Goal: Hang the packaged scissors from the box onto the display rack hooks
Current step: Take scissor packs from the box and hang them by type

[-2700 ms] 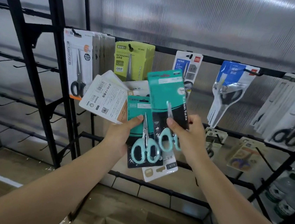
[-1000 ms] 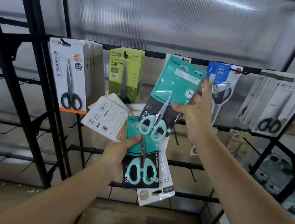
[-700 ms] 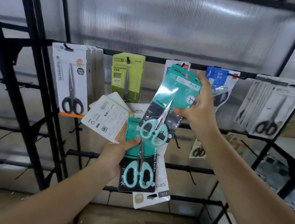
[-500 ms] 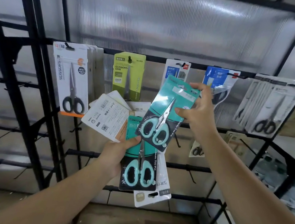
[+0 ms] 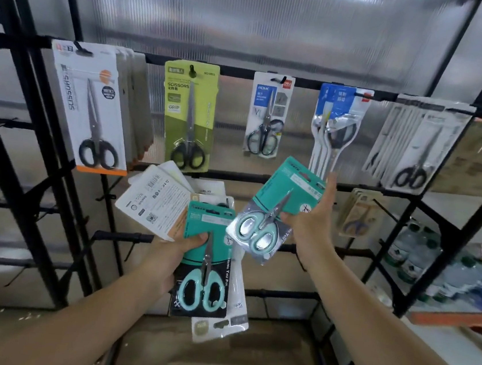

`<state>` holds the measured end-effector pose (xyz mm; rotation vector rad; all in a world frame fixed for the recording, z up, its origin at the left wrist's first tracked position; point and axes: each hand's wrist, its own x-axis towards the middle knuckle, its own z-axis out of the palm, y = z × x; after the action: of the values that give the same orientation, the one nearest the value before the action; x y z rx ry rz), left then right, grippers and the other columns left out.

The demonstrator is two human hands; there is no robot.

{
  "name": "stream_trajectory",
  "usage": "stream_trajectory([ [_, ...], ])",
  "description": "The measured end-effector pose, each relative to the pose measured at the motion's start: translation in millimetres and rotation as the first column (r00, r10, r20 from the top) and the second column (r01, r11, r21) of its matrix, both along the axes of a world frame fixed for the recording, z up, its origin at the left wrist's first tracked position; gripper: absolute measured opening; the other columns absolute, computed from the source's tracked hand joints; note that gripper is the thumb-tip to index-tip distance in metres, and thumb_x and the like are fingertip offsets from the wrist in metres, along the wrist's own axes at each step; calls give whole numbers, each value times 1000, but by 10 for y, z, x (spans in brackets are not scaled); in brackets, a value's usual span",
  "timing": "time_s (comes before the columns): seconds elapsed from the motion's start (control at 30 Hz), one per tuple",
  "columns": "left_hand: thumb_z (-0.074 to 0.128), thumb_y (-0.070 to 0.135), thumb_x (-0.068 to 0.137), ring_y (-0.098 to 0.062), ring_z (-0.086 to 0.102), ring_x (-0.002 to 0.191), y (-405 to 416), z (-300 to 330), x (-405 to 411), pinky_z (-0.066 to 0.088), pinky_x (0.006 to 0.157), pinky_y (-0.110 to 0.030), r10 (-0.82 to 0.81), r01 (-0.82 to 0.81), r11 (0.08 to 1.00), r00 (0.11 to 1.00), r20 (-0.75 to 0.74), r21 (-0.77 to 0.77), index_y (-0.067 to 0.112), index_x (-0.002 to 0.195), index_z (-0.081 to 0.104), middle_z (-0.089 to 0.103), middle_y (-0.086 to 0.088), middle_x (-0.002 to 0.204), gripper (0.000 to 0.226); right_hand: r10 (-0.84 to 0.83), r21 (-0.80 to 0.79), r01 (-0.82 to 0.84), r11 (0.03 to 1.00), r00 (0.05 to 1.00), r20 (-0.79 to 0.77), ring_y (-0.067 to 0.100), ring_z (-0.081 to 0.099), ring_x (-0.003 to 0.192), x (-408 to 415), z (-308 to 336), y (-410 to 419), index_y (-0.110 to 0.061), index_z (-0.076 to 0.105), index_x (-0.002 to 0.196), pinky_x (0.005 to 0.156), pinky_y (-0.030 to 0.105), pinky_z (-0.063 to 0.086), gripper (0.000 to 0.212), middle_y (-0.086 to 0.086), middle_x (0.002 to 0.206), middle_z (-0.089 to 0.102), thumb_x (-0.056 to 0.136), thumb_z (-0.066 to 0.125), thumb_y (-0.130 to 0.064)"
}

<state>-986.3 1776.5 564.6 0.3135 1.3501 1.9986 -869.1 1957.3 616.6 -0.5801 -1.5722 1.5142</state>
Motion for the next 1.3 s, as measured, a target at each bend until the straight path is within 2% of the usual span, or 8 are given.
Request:
stream_trajectory([
  [0.13,66,-2,80,-25,71,61,-107,-213,-29,53,44,-31,45,-41,995,998,45,-94,8,91,65,74,-9,74,14,-110,-17,112,994,990,92,-10,54,83,286,-227,206,-33,8,148,49,7,46,107,-10,114,45,72,54,28],
  [0.5,71,4,64,-27,72,79,-494,-401,-133,57,58,-35,54,-58,992,998,-40,-108,10,97,65,74,-10,91,34,-7,-48,15,999,987,159,12,62,89,369,-670,248,-15,22,146,55,15,51,84,12,116,55,79,42,30],
  [0.67,71,7,64,-31,71,84,-710,-454,-234,56,68,-40,102,-105,986,994,-24,-131,12,99,66,73,-11,95,36,42,-31,-37,999,984,172,-11,64,72,114,-747,92,-28,28,141,54,8,48,74,-13,89,62,86,50,16],
  [0.77,70,7,62,-24,72,74,-792,-446,-245,57,55,-34,120,-122,985,993,-21,-121,12,95,65,75,-8,87,33,42,-45,-34,998,976,213,-11,64,74,29,-800,74,-37,43,123,53,10,49,77,-4,96,62,76,57,22],
  [0.9,71,9,61,-28,72,79,-800,-456,-243,55,64,-37,117,-115,984,993,8,-139,11,101,65,74,-10,92,41,49,-75,-32,997,970,240,-2,65,77,-21,-846,114,-24,38,139,53,11,50,80,0,100,62,77,55,22],
  [1.13,71,6,63,-30,72,74,-533,-431,-134,57,55,-35,33,-21,988,996,81,-151,6,100,66,73,-17,93,37,39,-58,-21,998,945,324,4,59,86,-40,-858,438,-23,38,142,54,10,50,75,5,111,61,81,56,17],
  [1.23,68,4,71,-28,72,73,-383,-439,-100,57,54,-33,29,-19,988,997,66,-154,7,96,67,73,-15,91,26,23,-42,-9,999,936,352,11,60,87,-90,-855,627,-21,40,141,61,12,51,76,5,113,61,78,56,19],
  [1.3,68,4,73,-27,72,74,-281,-442,-84,57,54,-32,49,-37,984,997,65,-173,8,96,67,74,-13,91,24,19,0,-21,1000,926,376,20,60,101,-126,-875,741,-20,41,140,80,26,53,78,8,120,61,75,59,21],
])
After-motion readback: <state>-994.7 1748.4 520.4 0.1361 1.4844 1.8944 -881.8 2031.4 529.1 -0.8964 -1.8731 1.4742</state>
